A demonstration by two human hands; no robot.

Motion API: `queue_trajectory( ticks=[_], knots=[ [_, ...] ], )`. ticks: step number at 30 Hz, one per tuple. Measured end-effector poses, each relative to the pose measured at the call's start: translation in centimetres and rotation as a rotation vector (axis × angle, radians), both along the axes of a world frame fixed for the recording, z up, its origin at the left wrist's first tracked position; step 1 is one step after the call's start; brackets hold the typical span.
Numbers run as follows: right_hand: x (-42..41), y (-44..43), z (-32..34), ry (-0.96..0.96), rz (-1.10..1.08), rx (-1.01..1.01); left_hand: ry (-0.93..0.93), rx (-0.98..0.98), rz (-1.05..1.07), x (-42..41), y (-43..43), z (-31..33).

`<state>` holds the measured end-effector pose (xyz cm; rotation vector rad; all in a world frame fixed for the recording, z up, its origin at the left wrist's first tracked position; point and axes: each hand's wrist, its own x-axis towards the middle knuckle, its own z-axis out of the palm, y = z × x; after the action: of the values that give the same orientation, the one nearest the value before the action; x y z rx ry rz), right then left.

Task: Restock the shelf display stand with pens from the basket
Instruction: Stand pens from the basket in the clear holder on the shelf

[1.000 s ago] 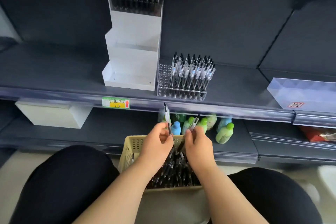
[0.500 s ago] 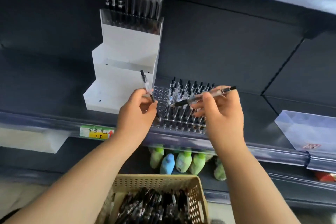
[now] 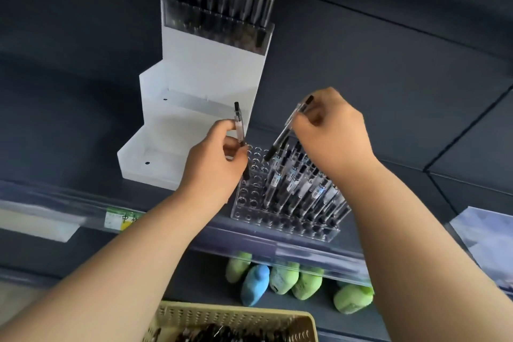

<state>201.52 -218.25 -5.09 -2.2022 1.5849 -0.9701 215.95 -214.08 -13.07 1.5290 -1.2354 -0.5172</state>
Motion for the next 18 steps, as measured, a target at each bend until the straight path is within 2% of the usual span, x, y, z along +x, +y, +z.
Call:
queue_trajectory(
  ticks=[5,18],
  knots=[
    [1.2,-0.7,-0.7,0.168,0.028,0.032,0.014,0.014,-0.019,0.4,0.2,0.2],
    [2.6,-1.3,-1.1,0.293,0.021,0.001,-0.040,0.017,-0.048,0.3,0.4,0.0]
  ],
)
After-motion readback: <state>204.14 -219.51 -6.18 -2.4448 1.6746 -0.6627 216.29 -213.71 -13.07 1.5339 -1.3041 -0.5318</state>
